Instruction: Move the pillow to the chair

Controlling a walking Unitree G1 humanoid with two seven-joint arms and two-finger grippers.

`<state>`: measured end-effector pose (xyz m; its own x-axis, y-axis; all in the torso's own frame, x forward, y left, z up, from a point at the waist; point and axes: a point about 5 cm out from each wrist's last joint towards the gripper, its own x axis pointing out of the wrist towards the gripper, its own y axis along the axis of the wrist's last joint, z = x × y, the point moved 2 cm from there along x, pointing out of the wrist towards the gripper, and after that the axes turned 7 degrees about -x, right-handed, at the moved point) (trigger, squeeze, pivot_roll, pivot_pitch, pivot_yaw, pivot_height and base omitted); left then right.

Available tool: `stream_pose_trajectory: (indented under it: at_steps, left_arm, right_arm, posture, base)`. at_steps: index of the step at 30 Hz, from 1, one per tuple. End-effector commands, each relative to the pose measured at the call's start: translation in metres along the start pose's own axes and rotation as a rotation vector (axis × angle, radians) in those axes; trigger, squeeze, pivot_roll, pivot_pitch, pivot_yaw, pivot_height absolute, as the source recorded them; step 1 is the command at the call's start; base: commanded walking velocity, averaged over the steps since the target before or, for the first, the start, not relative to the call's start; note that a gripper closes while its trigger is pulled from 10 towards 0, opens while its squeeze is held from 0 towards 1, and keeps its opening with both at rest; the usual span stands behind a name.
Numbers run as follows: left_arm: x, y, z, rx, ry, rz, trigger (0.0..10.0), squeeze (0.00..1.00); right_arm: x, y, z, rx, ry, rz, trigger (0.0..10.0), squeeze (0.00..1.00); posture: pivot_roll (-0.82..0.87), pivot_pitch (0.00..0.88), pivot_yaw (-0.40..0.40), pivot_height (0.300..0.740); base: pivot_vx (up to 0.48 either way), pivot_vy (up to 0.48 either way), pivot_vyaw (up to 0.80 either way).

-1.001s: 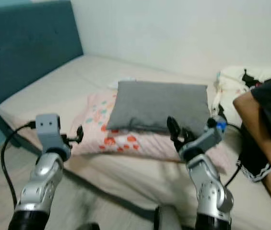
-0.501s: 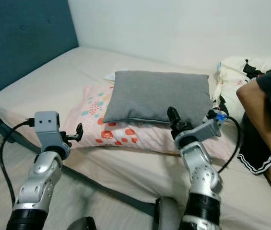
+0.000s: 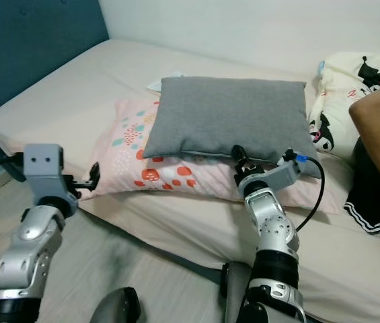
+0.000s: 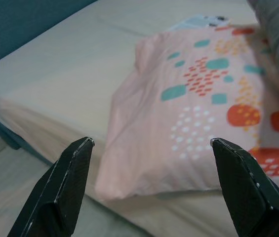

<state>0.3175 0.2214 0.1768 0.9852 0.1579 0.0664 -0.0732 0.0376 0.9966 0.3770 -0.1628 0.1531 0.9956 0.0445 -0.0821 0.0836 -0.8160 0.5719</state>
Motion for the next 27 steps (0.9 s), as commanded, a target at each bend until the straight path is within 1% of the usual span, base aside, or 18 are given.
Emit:
stream_pose_trajectory:
  at_steps: [1, 3, 4, 6, 7, 9, 11, 16, 18, 20, 23, 24, 25, 26, 27]
  left_arm:
    - [-0.001, 0.002, -0.006, 0.0, 0.008, -0.011, 10.0, 0.0]
    - [-0.003, 0.006, -0.008, 0.009, 0.006, -0.013, 10.0, 0.0]
    - [-0.003, 0.006, -0.008, 0.009, 0.006, -0.013, 10.0, 0.0]
    - [-0.006, 0.007, -0.006, 0.013, -0.004, -0.016, 10.0, 0.0]
    - [-0.006, 0.007, -0.006, 0.013, -0.004, -0.016, 10.0, 0.0]
    - [-0.009, 0.006, -0.003, 0.017, -0.016, -0.026, 10.0, 0.0]
    - [-0.009, 0.006, -0.003, 0.017, -0.016, -0.026, 10.0, 0.0]
    - [-0.014, 0.002, 0.003, 0.012, -0.031, -0.047, 10.0, 0.0]
    - [-0.014, 0.002, 0.003, 0.012, -0.031, -0.047, 10.0, 0.0]
    - [-0.018, 0.0, 0.006, 0.009, -0.042, -0.062, 10.0, 0.0]
    - [-0.019, 0.0, 0.006, 0.009, -0.044, -0.067, 10.0, 0.0]
    - [-0.019, 0.003, 0.004, 0.011, -0.044, -0.062, 10.0, 0.0]
    - [-0.019, 0.005, 0.004, 0.012, -0.043, -0.058, 10.0, 0.0]
    - [-0.018, 0.009, 0.0, 0.017, -0.034, -0.047, 10.0, 0.0]
    - [-0.018, 0.009, 0.0, 0.017, -0.034, -0.047, 10.0, 0.0]
  right_arm:
    - [0.002, -0.001, 0.001, 0.034, 0.005, 0.002, 10.0, 0.0]
    - [0.003, 0.002, -0.008, 0.1, 0.094, 0.021, 10.0, 0.0]
    - [0.003, 0.002, -0.008, 0.1, 0.094, 0.021, 10.0, 0.0]
    - [0.002, 0.008, -0.018, 0.162, 0.209, 0.048, 10.0, 0.0]
    - [0.002, 0.008, -0.018, 0.162, 0.209, 0.048, 10.0, 0.0]
    - [0.001, 0.014, -0.026, 0.197, 0.283, 0.073, 10.0, 0.0]
    - [0.001, 0.014, -0.026, 0.197, 0.283, 0.073, 10.0, 0.0]
    - [0.004, 0.021, -0.034, 0.18, 0.325, 0.091, 10.0, 0.0]
    - [0.004, 0.021, -0.034, 0.18, 0.325, 0.091, 10.0, 0.0]
    - [0.011, 0.029, -0.033, 0.156, 0.299, 0.12, 10.0, 0.0]
    - [0.014, 0.032, -0.031, 0.145, 0.286, 0.136, 10.0, 0.0]
    - [0.016, 0.037, -0.029, 0.139, 0.271, 0.156, 0.4, 0.0]
    - [0.018, 0.04, -0.028, 0.139, 0.266, 0.169, 0.4, 0.0]
    - [0.019, 0.043, -0.026, 0.139, 0.249, 0.182, 0.0, 0.0]
    - [0.019, 0.043, -0.026, 0.139, 0.249, 0.182, 0.0, 0.0]
  posture:
    - [0.01, 0.266, 0.027, 0.535]
    - [0.02, 0.274, 0.025, 0.535]
    - [0.02, 0.274, 0.025, 0.535]
    - [0.02, 0.277, 0.026, 0.535]
    - [0.02, 0.277, 0.026, 0.535]
    - [0.03, 0.28, 0.028, 0.535]
    - [0.03, 0.28, 0.028, 0.535]
    - [0.03, 0.286, 0.037, 0.535]
    - [0.03, 0.286, 0.037, 0.535]
    - [0.04, 0.285, 0.039, 0.535]
    - [0.04, 0.285, 0.039, 0.535]
    - [0.05, 0.283, 0.032, 0.535]
    - [0.05, 0.283, 0.032, 0.535]
    - [0.05, 0.282, 0.03, 0.535]
    - [0.05, 0.282, 0.03, 0.535]
  base:
    - [0.0, 0.0, 0.0]
    - [0.0, 0.0, 0.0]
    - [0.0, 0.0, 0.0]
    - [0.0, 0.0, 0.0]
    - [0.0, 0.0, 0.0]
    - [0.0, 0.0, 0.0]
    - [0.0, 0.0, 0.0]
    - [0.0, 0.0, 0.0]
    - [0.0, 0.0, 0.0]
    - [0.0, 0.0, 0.0]
    - [0.0, 0.0, 0.0]
    - [0.0, 0.0, 0.0]
    - [0.0, 0.0, 0.0]
    - [0.0, 0.0, 0.0]
    - [0.0, 0.0, 0.0]
